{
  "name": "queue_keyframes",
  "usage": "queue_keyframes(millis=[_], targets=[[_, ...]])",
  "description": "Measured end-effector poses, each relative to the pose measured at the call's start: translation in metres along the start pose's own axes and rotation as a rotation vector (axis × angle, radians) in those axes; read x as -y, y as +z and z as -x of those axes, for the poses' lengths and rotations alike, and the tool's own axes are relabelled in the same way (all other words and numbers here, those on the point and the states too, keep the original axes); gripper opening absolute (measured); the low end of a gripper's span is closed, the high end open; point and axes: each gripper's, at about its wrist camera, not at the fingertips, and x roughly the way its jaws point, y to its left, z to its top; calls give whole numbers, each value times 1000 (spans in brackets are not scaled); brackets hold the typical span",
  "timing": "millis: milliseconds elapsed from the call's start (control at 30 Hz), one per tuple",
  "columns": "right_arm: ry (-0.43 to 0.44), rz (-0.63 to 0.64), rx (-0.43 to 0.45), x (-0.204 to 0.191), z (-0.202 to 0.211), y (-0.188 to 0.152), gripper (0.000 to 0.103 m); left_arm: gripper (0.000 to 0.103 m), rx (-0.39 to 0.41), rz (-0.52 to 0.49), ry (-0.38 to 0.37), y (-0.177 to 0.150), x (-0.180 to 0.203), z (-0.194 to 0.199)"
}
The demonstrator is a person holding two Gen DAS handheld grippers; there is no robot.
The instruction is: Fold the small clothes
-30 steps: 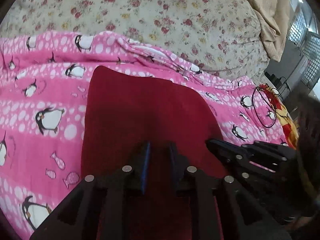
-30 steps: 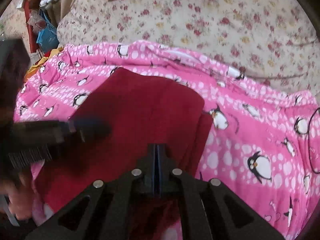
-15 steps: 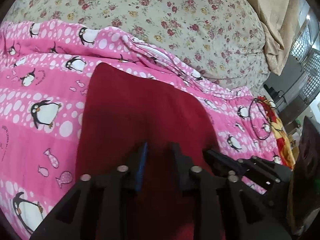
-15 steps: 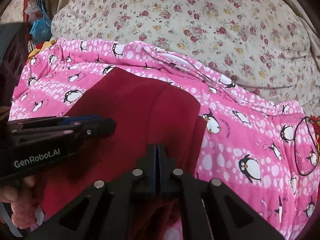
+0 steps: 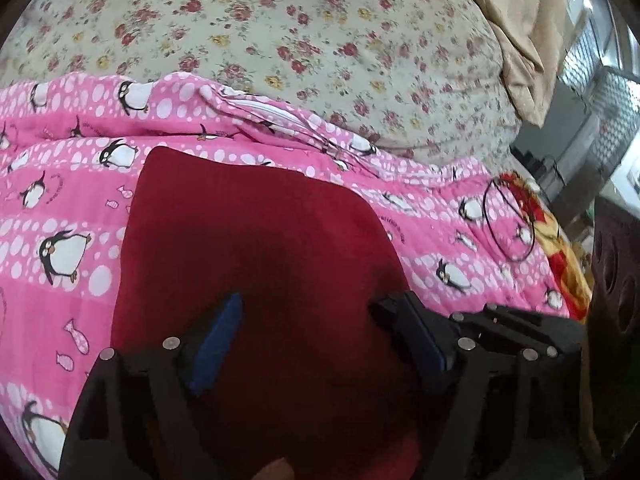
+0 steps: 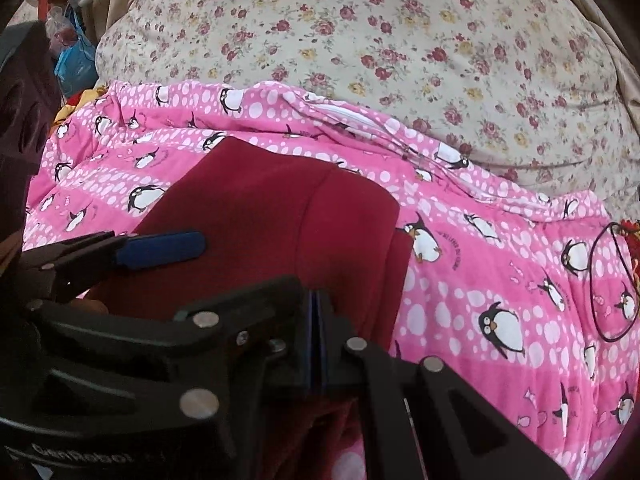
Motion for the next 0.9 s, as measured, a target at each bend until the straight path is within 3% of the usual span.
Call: queue_keyframes(millis=[300,467,533,600,700,800,900], targets=[[2,-7,19,0,3,-2,3,65,-8,-3,6,2,3,-1],[32,-72,50,4,11,-1,4,65,59,-40,79,-1,11,24],[23,-87,50,6,22,1,9,66,101,-58,107,-4,15,44],[-43,-71,49,2,37,-1,28,67,138,-52,137,-13,18,65],[-142,-130,55,3,64,-15,44,67,192,-20,178,-36,20,90],[-199,-186,51,6,83,-32,47,67,186,-25,251,-51,20,94],[-220,-208,58,10,96,-45,50,67,190,-30,259,-54,20,96]])
